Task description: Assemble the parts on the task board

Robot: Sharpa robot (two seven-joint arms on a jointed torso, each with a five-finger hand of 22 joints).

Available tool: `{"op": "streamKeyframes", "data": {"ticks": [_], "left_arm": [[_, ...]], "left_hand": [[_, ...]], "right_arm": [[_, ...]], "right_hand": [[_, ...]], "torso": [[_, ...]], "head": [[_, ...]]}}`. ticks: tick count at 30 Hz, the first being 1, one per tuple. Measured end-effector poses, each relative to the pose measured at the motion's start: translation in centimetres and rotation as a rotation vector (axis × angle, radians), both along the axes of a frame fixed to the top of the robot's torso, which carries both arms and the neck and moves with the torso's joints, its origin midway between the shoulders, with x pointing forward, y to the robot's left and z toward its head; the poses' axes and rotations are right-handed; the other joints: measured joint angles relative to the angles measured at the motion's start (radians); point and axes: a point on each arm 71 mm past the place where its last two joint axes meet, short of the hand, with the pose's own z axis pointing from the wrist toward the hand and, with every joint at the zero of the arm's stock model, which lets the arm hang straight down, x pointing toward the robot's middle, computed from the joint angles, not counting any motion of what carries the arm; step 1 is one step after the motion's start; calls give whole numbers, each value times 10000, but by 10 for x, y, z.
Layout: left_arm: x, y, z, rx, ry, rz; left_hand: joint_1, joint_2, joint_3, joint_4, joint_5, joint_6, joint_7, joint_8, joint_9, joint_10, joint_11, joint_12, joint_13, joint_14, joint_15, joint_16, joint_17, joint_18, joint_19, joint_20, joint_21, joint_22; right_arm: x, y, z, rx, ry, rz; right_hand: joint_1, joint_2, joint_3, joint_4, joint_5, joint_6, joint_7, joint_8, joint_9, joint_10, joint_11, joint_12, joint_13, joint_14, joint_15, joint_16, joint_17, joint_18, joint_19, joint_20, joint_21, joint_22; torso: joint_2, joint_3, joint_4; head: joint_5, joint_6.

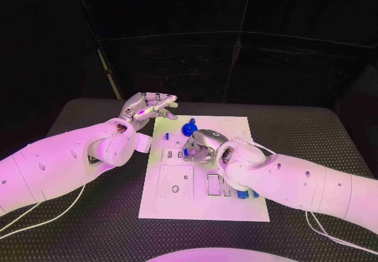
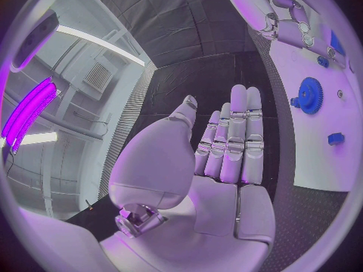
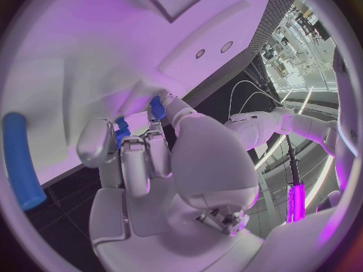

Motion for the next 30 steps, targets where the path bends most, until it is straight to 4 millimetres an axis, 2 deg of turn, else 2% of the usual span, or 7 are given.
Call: {"op": "streamKeyframes", "data": {"ticks": [10,14,17,20,25,29,30], "left_arm": [[0,0,0,-3,9,-15],[0,0,0,-1,15,-15],[0,0,0,0,17,-15],[0,0,0,1,21,-18],[1,1,-1,11,37,-9],[1,2,-2,91,83,17],[2,3,-2,148,96,25]], "left_hand": [[0,0,0,0,0,0,0,0,0,0,0,0,0,0,0,0,-1,0,0,0,0,0],[0,0,0,0,0,0,0,0,0,0,0,0,0,0,0,0,-2,0,0,0,0,0],[0,0,-7,-7,0,0,0,0,0,0,0,0,0,0,0,0,-2,0,0,0,0,0],[0,0,-28,-29,0,0,0,0,0,0,0,0,0,-35,35,0,12,1,0,0,0,0],[0,0,-28,-28,0,0,0,0,0,0,0,0,0,-35,35,0,11,0,0,0,0,-1],[0,0,-81,-10,0,0,0,0,0,7,-7,0,0,-24,24,36,68,1,0,0,0,3],[-3,-3,-149,2,0,40,-19,0,7,120,-53,6,12,45,-45,93,116,0,8,-8,0,18]], "right_arm": [[0,1,0,20,-28,-24],[0,0,-1,80,-80,-94],[0,-1,-2,210,-183,-126],[0,-2,0,467,-383,-140],[-4,-4,7,1135,-765,233],[-11,-8,13,1823,-973,845],[-13,-10,15,1996,-993,994]], "right_hand": [[-321,-321,-375,202,254,-185,2,-1,16,-36,37,-69,0,-36,38,0,-1,0,13,61,-13,-50],[-461,-461,-676,363,360,-492,42,-65,39,-402,104,-471,0,-36,38,-185,-1,0,325,134,204,503],[-461,-461,-904,509,551,-784,114,-66,26,-465,176,-520,0,-21,96,-196,5,0,361,138,234,606],[-326,-597,-1152,648,695,-1052,164,-65,26,-521,232,-588,0,-16,130,-236,7,0,393,170,234,606],[-214,-700,-1412,824,753,-1258,238,-65,26,-557,268,-589,0,-34,181,-236,6,1,401,178,234,634],[-139,-645,-1445,825,784,-1258,238,-65,26,-556,268,-589,0,-34,181,-235,6,0,436,213,275,658],[-139,-645,-1483,840,811,-1278,258,-65,26,-556,269,-588,0,-34,180,-235,5,1,436,213,276,655]], "torso": [[0,-4,1],[1,-4,1],[1,-3,0],[0,-3,1],[-3,2,2],[-11,6,6],[-12,6,6]], "head": [[-5,-20],[15,-27],[24,-31],[25,-34],[24,-21],[35,-1],[44,9]]}}
